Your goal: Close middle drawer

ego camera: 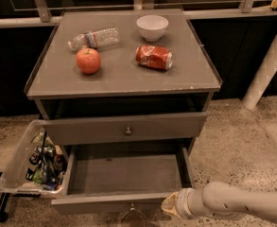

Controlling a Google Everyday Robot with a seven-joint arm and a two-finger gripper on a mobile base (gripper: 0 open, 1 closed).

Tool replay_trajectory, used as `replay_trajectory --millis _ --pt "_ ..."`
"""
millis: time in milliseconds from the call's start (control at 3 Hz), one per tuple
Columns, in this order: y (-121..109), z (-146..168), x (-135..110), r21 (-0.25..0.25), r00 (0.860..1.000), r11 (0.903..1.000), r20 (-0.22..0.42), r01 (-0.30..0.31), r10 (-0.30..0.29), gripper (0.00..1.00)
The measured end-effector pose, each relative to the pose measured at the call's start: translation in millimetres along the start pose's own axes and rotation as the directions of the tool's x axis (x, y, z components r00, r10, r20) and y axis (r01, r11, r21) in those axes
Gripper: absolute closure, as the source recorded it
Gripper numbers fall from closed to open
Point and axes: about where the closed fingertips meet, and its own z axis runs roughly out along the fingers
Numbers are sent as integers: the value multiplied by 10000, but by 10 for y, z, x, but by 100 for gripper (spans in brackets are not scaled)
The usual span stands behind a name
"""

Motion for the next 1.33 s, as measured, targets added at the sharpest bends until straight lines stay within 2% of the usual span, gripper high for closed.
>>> replay_trajectory --millis 333,667,1000,1333 --pt "3 3 -1 -19 10000 10000 29 -7 7 12" --pt "-16 35 -22 22 9999 10000 109 27 -27 0" --pt "-198 207 -135 169 9983 9995 511 283 -291 18" --pt "-569 374 -198 522 9972 9982 674 285 -320 42"
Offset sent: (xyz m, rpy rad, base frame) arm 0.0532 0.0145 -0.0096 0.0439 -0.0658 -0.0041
